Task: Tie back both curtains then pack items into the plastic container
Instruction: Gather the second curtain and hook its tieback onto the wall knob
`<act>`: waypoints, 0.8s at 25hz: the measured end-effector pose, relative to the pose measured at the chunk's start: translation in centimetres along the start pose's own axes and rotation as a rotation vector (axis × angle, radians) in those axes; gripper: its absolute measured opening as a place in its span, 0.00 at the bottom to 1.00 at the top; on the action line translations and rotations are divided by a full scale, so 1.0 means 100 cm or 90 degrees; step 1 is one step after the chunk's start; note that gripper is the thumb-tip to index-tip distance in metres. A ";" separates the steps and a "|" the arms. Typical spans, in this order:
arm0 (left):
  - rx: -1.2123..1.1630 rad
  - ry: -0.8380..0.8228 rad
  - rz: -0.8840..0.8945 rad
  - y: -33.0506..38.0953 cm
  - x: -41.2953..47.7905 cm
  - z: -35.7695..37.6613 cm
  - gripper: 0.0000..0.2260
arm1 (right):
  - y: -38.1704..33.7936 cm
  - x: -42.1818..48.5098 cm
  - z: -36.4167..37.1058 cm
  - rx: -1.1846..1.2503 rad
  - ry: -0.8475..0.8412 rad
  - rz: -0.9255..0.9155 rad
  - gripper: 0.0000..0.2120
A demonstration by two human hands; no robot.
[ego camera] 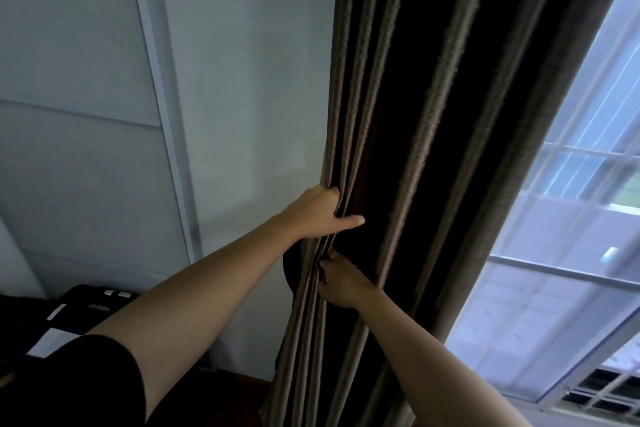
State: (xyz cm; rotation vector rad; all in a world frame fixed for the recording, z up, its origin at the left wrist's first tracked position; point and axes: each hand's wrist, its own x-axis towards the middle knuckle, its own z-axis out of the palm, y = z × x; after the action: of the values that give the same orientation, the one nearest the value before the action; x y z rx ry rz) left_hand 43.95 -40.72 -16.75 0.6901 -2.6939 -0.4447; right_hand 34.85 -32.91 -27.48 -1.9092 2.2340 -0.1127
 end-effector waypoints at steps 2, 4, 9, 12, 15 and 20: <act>0.032 0.032 0.006 0.001 0.001 0.005 0.13 | 0.005 -0.007 -0.008 -0.001 0.011 -0.027 0.21; 0.030 0.034 0.007 -0.005 0.002 0.003 0.09 | 0.017 -0.015 -0.015 0.020 0.194 -0.044 0.16; 0.025 0.011 0.021 -0.016 -0.006 -0.008 0.09 | 0.043 -0.040 -0.050 0.142 0.759 0.101 0.18; 0.031 0.011 0.037 -0.016 -0.010 -0.009 0.09 | 0.061 -0.027 -0.065 0.212 0.538 0.106 0.27; 0.026 0.018 0.050 -0.016 -0.010 -0.005 0.09 | 0.065 -0.014 -0.049 0.170 0.320 0.076 0.37; -0.007 0.036 0.054 -0.020 -0.005 0.004 0.08 | 0.045 -0.020 -0.007 0.151 0.143 -0.016 0.40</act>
State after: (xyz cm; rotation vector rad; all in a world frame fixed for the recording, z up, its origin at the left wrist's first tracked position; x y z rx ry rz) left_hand 45.06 -42.05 -17.94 0.5748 -2.6534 -0.4123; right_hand 30.60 -30.27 -27.41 -1.8755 2.2119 -0.5960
